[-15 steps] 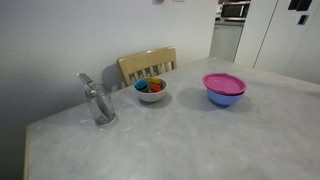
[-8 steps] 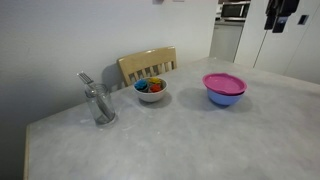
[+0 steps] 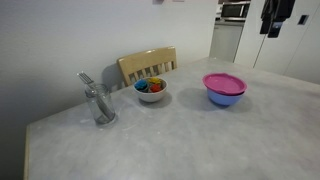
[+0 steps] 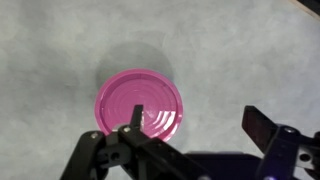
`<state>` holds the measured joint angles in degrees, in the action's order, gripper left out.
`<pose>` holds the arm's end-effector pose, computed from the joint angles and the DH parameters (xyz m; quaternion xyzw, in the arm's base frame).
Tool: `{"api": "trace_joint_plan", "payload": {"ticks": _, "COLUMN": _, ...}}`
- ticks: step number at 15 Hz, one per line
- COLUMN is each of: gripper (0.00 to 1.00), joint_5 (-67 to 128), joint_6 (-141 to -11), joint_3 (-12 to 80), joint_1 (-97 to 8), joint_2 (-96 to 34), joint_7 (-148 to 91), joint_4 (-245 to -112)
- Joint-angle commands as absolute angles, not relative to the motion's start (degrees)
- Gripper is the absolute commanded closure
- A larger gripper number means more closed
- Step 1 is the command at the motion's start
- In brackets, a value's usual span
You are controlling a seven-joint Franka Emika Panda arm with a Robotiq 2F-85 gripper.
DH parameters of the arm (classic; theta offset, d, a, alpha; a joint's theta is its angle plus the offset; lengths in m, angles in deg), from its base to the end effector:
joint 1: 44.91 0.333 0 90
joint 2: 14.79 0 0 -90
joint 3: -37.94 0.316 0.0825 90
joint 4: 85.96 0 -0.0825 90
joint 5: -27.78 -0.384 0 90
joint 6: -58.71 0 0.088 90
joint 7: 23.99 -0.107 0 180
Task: Remove the pink lid from the blue bowl
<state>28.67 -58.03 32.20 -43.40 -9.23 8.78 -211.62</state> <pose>0.5052 -0.0389 0.4221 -0.9677 -0.2503 0.0286 0.0075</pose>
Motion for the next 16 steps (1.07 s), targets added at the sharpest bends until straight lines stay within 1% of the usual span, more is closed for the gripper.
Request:
{"api": "trace_joint_plan", "payload": {"ticks": 1, "gripper": 0.00, "joint_5": 27.9, "joint_6": -58.9, "joint_3": 33.6, "joint_1": -43.9, "joint_2": -9.8, "joint_7": 7.8, "joint_4": -212.1}}
{"api": "trace_joint_plan", "payload": {"ticks": 4, "gripper": 0.00, "joint_5": 27.9, "joint_6": -63.1, "joint_3": 36.1, "joint_1": -42.5, "joint_2": -12.2, "joint_7": -0.2, "joint_4": -212.3}}
{"api": "trace_joint_plan", "payload": {"ticks": 9, "gripper": 0.00, "joint_5": 27.7, "joint_6": -70.9, "joint_3": 39.0, "joint_1": -41.8, "joint_2": -19.9, "joint_7": -15.0, "joint_4": -208.7}}
{"api": "trace_joint_plan", "payload": {"ticks": 12, "gripper": 0.00, "joint_5": 30.1, "joint_6": -74.8, "joint_3": 38.7, "joint_1": -41.9, "joint_2": -24.3, "joint_7": -26.4, "joint_4": -207.6}}
{"api": "trace_joint_plan", "payload": {"ticks": 16, "gripper": 0.00, "joint_5": 32.5, "joint_6": -76.6, "joint_3": 37.9, "joint_1": -40.9, "joint_2": -30.7, "joint_7": -36.5, "joint_4": -204.7}}
